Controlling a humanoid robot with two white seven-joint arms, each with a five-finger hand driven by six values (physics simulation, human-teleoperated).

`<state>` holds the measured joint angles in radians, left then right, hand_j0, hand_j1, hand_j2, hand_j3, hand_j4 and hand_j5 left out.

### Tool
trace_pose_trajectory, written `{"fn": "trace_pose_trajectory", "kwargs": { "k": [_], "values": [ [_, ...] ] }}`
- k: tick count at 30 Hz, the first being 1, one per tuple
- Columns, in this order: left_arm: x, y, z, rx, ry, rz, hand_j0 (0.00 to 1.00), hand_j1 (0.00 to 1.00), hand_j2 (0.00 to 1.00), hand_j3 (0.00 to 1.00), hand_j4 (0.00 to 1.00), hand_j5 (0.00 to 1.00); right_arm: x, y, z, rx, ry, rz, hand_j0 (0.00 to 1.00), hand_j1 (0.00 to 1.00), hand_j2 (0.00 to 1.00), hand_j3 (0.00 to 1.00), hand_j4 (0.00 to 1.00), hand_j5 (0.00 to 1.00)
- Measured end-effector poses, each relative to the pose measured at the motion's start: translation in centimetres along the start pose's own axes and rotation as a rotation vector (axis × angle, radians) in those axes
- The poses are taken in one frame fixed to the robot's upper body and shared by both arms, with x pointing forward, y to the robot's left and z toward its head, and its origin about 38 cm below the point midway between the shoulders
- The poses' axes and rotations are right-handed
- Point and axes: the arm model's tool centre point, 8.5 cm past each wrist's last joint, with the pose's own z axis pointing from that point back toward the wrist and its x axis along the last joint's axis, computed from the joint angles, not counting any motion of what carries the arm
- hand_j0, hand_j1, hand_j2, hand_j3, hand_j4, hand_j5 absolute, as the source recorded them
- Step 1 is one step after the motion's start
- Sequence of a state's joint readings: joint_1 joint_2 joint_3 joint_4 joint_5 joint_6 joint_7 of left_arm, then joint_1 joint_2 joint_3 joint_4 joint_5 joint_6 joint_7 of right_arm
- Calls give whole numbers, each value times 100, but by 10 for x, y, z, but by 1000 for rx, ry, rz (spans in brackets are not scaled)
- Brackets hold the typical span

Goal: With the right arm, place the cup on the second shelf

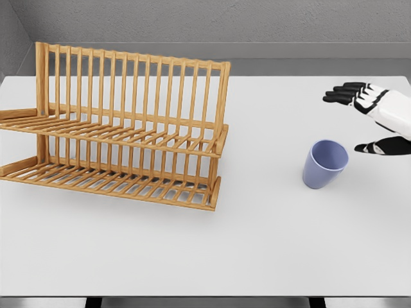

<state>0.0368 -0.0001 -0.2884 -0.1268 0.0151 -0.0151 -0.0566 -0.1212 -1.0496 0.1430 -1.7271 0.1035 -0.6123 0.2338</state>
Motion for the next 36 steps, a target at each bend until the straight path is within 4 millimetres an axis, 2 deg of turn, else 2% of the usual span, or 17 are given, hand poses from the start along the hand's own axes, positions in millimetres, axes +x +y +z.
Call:
{"fn": "trace_pose_trajectory", "kwargs": {
  "k": [8, 12, 15, 18, 20, 21, 23, 25, 30, 36],
  "values": [
    [0, 0, 0, 0, 1, 0, 100, 100, 100, 100, 100, 100, -3, -1, 15, 90, 29, 23, 100, 100, 100, 100, 100, 100],
    [0, 0, 0, 0, 0, 0, 100, 100, 100, 100, 100, 100, -5, -8, 20, 282, 45, 74, 100, 100, 100, 100, 100, 100],
    [0, 0, 0, 0, 0, -1, 100, 100, 100, 100, 100, 100, -5, -11, 23, 339, 53, 88, 100, 100, 100, 100, 100, 100],
    [0, 0, 0, 0, 0, 0, 100, 100, 100, 100, 100, 100, -4, -38, 13, 302, 45, 152, 100, 100, 100, 100, 100, 100],
    [0, 0, 0, 0, 0, 0, 100, 100, 100, 100, 100, 100, 2, -64, -2, 248, 16, 216, 100, 100, 100, 100, 100, 100],
    [0, 0, 0, 0, 0, 0, 100, 100, 100, 100, 100, 100, 5, -70, -12, 230, -7, 224, 100, 100, 100, 100, 100, 100],
    [0, 0, 0, 0, 0, 0, 100, 100, 100, 100, 100, 100, 6, -45, -23, 275, -42, 179, 100, 100, 100, 100, 100, 100],
    [0, 0, 0, 0, 0, 0, 100, 100, 100, 100, 100, 100, 6, -29, -28, 311, -55, 159, 100, 100, 100, 100, 100, 100],
    [0, 0, 0, 0, 0, 0, 100, 100, 100, 100, 100, 100, 4, -17, -28, 360, -48, 165, 100, 100, 100, 100, 100, 100],
    [0, 0, 0, 0, 0, 0, 100, 100, 100, 100, 100, 100, 1, 11, -30, 432, -51, 133, 100, 100, 100, 100, 100, 100]
  ]
}}
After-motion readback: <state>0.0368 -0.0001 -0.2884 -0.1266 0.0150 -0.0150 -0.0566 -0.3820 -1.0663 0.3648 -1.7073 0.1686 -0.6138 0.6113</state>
